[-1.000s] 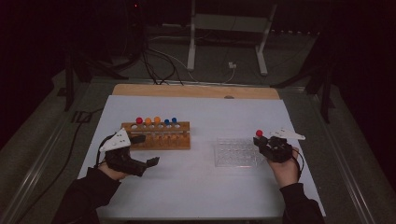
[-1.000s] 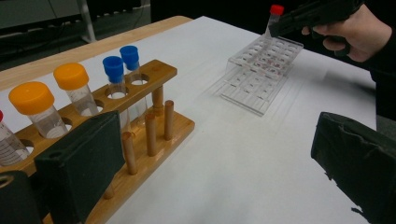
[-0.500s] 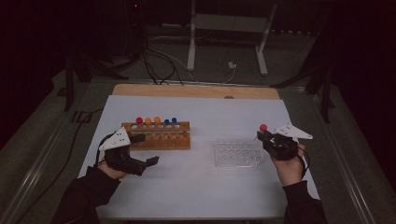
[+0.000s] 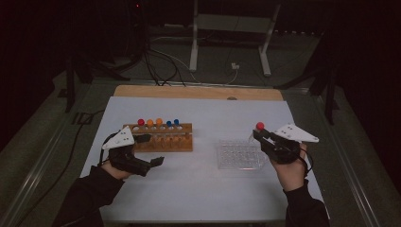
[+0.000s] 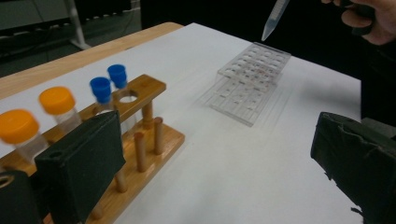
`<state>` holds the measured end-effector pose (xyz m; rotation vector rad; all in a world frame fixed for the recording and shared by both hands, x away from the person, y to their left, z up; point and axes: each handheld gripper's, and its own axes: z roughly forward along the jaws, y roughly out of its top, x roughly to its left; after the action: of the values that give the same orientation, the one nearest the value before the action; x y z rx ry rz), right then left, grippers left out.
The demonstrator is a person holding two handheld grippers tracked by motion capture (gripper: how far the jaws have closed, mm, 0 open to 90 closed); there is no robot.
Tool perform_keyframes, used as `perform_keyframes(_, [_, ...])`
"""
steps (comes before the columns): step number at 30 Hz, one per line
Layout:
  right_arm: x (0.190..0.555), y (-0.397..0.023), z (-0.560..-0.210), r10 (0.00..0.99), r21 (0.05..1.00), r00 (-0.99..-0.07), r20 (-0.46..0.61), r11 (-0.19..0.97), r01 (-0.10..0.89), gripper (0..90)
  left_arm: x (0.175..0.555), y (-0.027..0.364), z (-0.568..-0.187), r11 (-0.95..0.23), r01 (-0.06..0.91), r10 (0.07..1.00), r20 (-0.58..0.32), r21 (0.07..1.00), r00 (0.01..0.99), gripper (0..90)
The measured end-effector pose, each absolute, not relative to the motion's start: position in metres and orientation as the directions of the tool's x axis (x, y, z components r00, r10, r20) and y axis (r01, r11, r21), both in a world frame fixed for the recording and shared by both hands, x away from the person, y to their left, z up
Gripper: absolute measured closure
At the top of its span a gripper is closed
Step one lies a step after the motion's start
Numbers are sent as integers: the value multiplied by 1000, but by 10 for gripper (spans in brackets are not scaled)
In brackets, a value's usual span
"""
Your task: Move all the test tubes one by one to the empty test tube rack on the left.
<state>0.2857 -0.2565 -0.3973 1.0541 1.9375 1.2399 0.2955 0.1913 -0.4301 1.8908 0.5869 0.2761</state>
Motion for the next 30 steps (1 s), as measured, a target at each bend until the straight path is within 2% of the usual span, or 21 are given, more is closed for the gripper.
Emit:
perform_keyframes(12, [280, -200, -404, 756, 903, -652, -60, 320, 287, 752, 297, 172, -418, -297, 246, 470, -83, 923, 879, 38])
perform_keyframes(30, [272, -135, -433, 620, 858, -783, -48, 427, 285, 752, 295, 142, -408, -291, 228, 389, -103, 929, 916, 63])
